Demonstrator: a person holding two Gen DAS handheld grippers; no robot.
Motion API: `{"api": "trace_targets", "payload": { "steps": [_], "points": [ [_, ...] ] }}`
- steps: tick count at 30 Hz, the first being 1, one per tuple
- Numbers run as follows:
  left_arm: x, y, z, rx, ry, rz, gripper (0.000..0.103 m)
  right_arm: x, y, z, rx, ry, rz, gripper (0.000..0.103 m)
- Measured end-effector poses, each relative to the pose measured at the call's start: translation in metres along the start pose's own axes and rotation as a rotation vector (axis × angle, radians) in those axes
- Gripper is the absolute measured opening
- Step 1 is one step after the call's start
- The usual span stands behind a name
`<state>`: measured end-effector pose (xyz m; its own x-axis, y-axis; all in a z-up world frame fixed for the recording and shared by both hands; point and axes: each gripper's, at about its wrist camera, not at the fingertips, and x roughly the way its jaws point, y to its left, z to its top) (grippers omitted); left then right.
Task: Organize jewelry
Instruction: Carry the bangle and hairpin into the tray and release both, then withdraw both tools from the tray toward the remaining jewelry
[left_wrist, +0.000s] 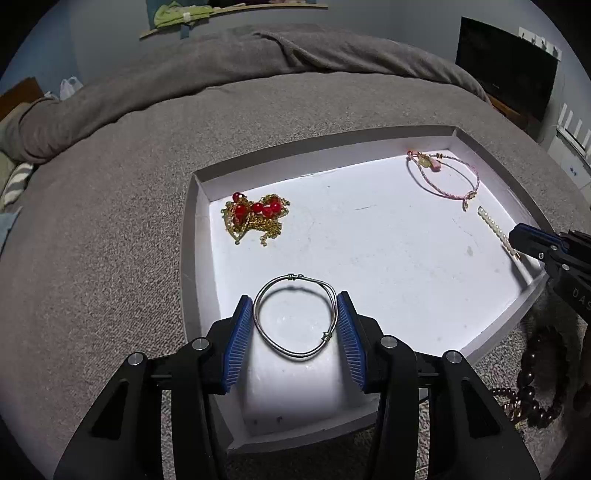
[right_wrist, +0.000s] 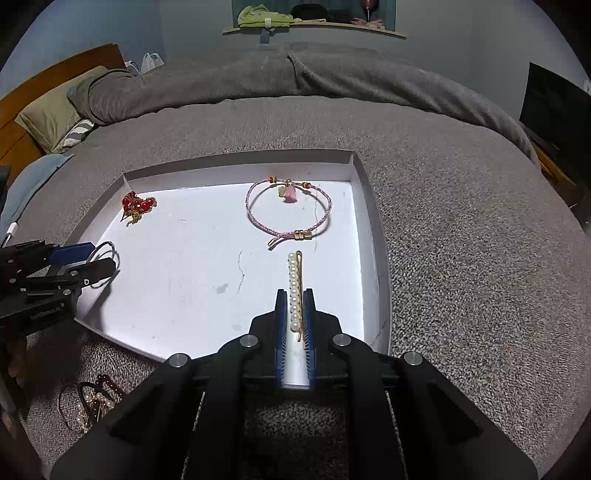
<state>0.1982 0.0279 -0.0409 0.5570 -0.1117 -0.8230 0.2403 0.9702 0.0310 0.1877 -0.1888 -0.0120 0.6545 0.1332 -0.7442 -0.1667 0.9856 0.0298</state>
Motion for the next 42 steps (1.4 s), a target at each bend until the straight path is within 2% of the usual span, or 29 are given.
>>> {"api": "trace_targets", "payload": {
  "steps": [3, 7, 9, 11, 12, 13, 15, 17, 19, 20, 23, 25, 30, 34, 42],
  "points": [
    [-0.002, 0.001, -0.001, -0.004, -0.004, -0.007, 0.051, 0.000, 0.001, 0.000, -0.005, -0.001, -0.003, 0.010],
    [-0.008, 0.001, -0.003, -0.015, -0.027, -0.010, 0.065, -0.002, 0.001, 0.000, -0.009, -0.008, -0.005, 0.027],
    [-0.012, 0.002, -0.003, -0.021, -0.035, -0.019, 0.065, -0.003, 0.002, 0.000, -0.006, -0.012, 0.001, 0.030],
    [-0.017, 0.003, -0.003, -0.025, -0.046, -0.019, 0.067, -0.007, 0.002, -0.001, -0.003, -0.023, 0.004, 0.041],
    [-0.021, 0.004, -0.004, -0.028, -0.056, -0.008, 0.069, -0.009, 0.002, -0.001, -0.001, -0.031, 0.005, 0.051],
    [-0.024, 0.004, -0.004, -0.029, -0.065, -0.002, 0.073, -0.014, 0.001, -0.002, 0.001, -0.047, 0.004, 0.055],
    [-0.033, 0.006, -0.006, -0.034, -0.085, -0.003, 0.075, -0.020, 0.000, -0.003, 0.003, -0.061, 0.004, 0.058],
    [-0.040, 0.008, -0.008, -0.046, -0.094, -0.008, 0.077, -0.028, -0.003, -0.003, 0.012, -0.071, 0.003, 0.066],
    [-0.052, 0.011, -0.010, -0.062, -0.113, -0.018, 0.079, -0.038, -0.006, -0.004, 0.027, -0.096, 0.002, 0.090],
    [-0.057, 0.012, -0.011, -0.067, -0.122, -0.021, 0.083, -0.044, -0.008, -0.005, 0.032, -0.113, 0.001, 0.096],
    [-0.075, 0.014, -0.017, -0.073, -0.158, -0.001, 0.093, -0.066, -0.013, -0.009, 0.039, -0.174, -0.012, 0.097],
    [-0.087, 0.015, -0.023, -0.079, -0.176, 0.013, 0.094, -0.075, -0.016, -0.010, 0.044, -0.186, -0.022, 0.098],
    [-0.110, 0.014, -0.036, -0.096, -0.205, 0.024, 0.095, -0.098, -0.022, -0.020, 0.059, -0.208, -0.059, 0.098],
    [-0.126, 0.009, -0.048, -0.082, -0.234, 0.070, 0.096, -0.111, -0.026, -0.033, 0.066, -0.212, -0.073, 0.098],
    [-0.149, 0.005, -0.070, -0.101, -0.262, 0.068, 0.096, -0.130, -0.028, -0.059, 0.077, -0.201, -0.069, 0.098]
  ]
}}
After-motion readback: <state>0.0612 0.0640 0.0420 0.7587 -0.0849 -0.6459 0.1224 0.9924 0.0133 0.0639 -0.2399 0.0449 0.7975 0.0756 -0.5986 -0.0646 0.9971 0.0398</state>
